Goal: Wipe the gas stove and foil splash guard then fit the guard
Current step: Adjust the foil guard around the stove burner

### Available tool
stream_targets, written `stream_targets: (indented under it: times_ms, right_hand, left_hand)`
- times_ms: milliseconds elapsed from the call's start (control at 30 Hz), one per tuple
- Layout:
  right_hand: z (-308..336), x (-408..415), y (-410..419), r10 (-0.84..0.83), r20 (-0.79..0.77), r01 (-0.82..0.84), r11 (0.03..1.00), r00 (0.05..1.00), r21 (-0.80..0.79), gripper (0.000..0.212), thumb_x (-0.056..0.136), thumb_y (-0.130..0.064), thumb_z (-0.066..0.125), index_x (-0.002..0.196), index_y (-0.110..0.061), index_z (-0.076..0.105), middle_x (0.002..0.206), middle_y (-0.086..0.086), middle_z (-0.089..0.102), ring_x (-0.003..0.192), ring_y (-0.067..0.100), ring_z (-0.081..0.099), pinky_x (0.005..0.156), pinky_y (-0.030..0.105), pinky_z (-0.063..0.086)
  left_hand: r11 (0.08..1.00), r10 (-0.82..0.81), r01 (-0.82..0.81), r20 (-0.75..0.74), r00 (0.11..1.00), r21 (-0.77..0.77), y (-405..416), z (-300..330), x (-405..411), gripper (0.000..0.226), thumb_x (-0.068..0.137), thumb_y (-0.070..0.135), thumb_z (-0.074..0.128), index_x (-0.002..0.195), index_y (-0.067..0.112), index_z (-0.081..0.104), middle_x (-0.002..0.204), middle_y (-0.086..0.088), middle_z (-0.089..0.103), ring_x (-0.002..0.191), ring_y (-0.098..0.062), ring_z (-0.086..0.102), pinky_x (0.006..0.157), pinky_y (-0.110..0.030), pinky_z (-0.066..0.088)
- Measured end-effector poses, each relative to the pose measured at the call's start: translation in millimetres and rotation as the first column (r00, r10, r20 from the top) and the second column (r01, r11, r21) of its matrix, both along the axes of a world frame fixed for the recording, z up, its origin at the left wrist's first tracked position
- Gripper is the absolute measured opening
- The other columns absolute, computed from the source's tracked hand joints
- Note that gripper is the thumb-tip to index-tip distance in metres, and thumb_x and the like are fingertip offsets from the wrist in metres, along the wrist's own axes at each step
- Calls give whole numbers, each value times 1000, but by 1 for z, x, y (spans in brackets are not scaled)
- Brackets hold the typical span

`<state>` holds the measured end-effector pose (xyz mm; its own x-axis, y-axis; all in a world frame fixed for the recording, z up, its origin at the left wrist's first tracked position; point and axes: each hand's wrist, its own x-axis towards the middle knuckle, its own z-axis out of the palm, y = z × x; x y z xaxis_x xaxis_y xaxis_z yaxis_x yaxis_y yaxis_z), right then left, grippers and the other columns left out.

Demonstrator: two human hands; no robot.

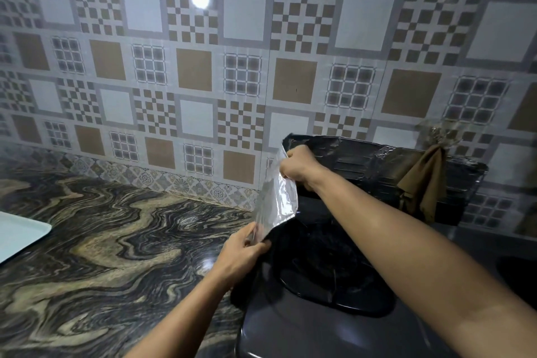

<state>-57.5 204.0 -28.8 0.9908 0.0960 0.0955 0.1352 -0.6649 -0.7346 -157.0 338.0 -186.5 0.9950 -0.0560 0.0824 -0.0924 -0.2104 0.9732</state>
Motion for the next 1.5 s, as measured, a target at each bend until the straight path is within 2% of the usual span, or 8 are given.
stream_targets:
  times_ms: [200,333,467,600,733,967,1200,1500]
  right_hand:
    - [-4,-1,-4,-29,-95,27,999,995,-22,15,68,3,52,65,-9,43,63,7,43,48,20,43,40,20,36]
    - [0,1,0,2,-153,12,996,988,90,15,67,-4,61,81,-4,57,74,10,54,53,23,51,46,28,49]
    - [4,-1,5,15,-179,4,995,984,104,33,77,-17,70,103,0,60,94,12,66,61,23,68,52,31,57]
    - [7,-6,10,6,-160,9,996,987,91,42,78,-30,73,107,-3,58,102,8,62,69,26,73,53,32,58]
    - [10,-9,13,-2,-150,18,994,989,103,44,80,-39,69,107,-6,59,99,6,61,67,26,73,50,31,56]
    - [12,-3,6,-39,-200,71,985,979,156,51,86,-40,49,125,-7,54,94,13,68,65,27,73,48,29,54]
    - [8,-1,-4,-40,-199,70,987,979,142,44,92,-35,48,123,-4,52,92,12,66,69,27,73,53,31,57]
    - [0,-4,-11,-41,-218,74,986,975,148,47,93,-42,50,123,-7,52,96,11,66,69,26,73,49,30,54]
  left_hand:
    - [998,-67,66,-12,998,-23,-2,3,-10,63,73,60,72,102,4,66,97,-12,70,95,-13,62,94,-40,48]
    - [994,-104,101,-49,993,-47,1,16,-12,47,81,53,71,117,23,66,111,19,71,108,3,64,89,-12,46]
    - [995,-65,68,49,997,-66,1,24,-14,86,70,83,56,124,17,64,121,9,69,114,-2,61,100,-24,46]
    - [993,-28,27,-1,1000,-118,-4,35,-21,48,82,66,36,105,36,66,95,34,69,92,21,59,76,-13,43]
    - [985,77,-66,65,995,-161,0,30,-16,72,72,89,39,108,36,71,116,12,71,116,-6,62,100,-34,46]
    - [964,232,-207,143,962,-166,13,23,-13,92,72,87,48,139,24,53,142,3,56,134,-13,48,114,-44,35]
    - [927,355,-315,202,913,-205,22,31,-18,102,54,90,60,132,24,54,132,14,59,122,-1,53,107,-28,40]
    - [901,426,-392,206,881,-185,31,35,-27,101,64,87,57,138,18,52,139,-3,57,131,-19,51,112,-47,38]
